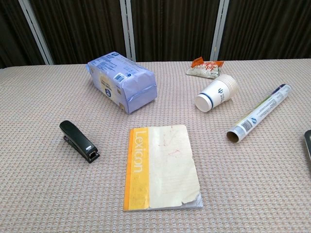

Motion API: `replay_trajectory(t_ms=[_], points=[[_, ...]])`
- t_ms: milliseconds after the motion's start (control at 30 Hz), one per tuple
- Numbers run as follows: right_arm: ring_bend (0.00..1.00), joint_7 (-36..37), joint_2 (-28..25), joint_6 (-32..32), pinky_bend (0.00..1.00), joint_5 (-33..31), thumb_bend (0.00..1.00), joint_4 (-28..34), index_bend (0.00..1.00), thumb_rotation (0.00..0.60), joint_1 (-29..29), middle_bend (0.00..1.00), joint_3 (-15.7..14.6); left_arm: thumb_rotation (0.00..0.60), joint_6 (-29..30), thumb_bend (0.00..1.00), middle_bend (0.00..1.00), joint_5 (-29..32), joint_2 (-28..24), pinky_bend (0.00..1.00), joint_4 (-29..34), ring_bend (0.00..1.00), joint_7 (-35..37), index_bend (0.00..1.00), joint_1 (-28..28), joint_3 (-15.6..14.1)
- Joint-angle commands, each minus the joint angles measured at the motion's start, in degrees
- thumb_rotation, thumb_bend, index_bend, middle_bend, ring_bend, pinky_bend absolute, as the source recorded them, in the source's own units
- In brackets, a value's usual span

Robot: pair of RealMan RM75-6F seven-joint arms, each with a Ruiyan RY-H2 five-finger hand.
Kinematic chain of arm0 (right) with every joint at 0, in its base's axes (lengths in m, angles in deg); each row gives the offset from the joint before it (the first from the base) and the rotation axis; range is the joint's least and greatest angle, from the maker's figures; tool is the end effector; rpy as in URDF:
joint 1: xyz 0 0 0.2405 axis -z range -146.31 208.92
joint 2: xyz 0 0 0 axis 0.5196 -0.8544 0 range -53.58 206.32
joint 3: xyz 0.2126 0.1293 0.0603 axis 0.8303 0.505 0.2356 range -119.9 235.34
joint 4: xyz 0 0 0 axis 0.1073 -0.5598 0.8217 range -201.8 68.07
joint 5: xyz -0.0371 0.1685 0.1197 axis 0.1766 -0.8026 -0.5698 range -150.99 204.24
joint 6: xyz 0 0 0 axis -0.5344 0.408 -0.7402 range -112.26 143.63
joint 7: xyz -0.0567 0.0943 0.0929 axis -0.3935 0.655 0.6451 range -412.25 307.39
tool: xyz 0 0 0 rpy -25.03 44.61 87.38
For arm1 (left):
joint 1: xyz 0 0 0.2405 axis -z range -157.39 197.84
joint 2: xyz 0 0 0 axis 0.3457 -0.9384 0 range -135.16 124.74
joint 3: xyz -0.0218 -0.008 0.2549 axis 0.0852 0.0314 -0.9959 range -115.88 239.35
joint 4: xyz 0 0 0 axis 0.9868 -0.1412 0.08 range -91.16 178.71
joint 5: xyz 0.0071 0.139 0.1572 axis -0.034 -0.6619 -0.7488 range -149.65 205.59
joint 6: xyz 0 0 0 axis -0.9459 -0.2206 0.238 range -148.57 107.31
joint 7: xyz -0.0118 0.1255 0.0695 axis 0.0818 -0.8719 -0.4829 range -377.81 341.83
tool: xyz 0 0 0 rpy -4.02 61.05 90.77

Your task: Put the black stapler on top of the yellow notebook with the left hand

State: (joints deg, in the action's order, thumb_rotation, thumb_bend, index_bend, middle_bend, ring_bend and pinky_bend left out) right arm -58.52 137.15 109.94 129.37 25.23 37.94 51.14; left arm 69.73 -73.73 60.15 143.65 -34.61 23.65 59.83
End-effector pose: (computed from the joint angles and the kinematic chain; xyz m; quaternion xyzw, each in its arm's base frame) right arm -0.3048 -0.0818 0.1608 0.6669 -0.3482 0.3402 0.5641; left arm -0.2511 0.1495 0.1335 -0.6770 -0.2816 -0.4060 0.5455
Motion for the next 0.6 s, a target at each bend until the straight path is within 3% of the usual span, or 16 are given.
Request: replay_trajectory(t_ms=[33,367,600], points=[[0.00,0.0,0.0,-0.1,0.00,0.0,0.05,0.0,0.00,0.600,-0.1,0.00,0.0,0.600,-0.1,0.16,0.06,0.1,0.0,0.12,0.0,0.00,-0.1,0.20,0.0,-0.1],[0.00,1.0,-0.2,-2.3,0.00,-1.3,0.05,1.0,0.00,0.600,-1.7,0.00,1.1,0.600,-5.0,0.16,0.06,1.5,0.8,0.12,-0.3,0.00,-0.5,0.22,2.5,0.4],[0.00,0.6,-0.3,-5.0,0.00,-3.9,0.05,1.9,0.00,0.600,-3.4,0.00,2.5,0.600,-14.6,0.18,0.08,7.5,4.6,0.12,-3.0,0.02,-7.7,0.24,8.6,4.6]])
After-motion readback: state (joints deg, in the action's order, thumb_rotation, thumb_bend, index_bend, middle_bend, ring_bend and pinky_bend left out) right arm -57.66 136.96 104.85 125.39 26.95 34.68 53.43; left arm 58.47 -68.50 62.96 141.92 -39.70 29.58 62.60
